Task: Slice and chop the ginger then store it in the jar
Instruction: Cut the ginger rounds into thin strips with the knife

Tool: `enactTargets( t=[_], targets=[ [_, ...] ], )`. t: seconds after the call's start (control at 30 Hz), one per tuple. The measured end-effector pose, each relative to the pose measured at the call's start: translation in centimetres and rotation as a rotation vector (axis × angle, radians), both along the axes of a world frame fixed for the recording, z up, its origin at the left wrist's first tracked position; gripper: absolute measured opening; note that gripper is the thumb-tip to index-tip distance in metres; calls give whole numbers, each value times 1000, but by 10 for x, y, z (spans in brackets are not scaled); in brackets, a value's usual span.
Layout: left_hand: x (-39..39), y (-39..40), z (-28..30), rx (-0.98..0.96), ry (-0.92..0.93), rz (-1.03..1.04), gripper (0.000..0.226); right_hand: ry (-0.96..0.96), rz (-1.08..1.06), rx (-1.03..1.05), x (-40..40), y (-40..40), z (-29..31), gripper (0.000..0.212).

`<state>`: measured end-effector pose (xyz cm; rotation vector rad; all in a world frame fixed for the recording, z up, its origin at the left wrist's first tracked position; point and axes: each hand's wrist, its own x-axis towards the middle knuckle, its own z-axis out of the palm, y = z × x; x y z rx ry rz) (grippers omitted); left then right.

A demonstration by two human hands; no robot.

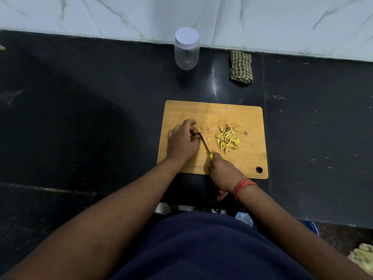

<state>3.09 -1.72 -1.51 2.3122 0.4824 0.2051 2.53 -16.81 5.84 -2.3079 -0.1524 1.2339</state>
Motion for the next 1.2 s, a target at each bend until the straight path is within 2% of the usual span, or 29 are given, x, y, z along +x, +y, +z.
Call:
enactTargets(
  t=[0.3,0.57,0.8,1.07,1.2],
  targets=[
    [4,-4,3,10,44,31,44,-57,33,48,1,0,7,48],
    [5,-5,4,46,81,19,46,-64,32,33,7,4,7,30],
    [4,-6,6,57,90,18,48,-27,43,10,6,3,-2,36],
    [3,-8,8,85,99,8,49,-112,148,-54,-8,-20,-16,44],
    [1,-7,7,110,88,-13,47,-139,185,-76,-15,-36,-15,32]
  ],
)
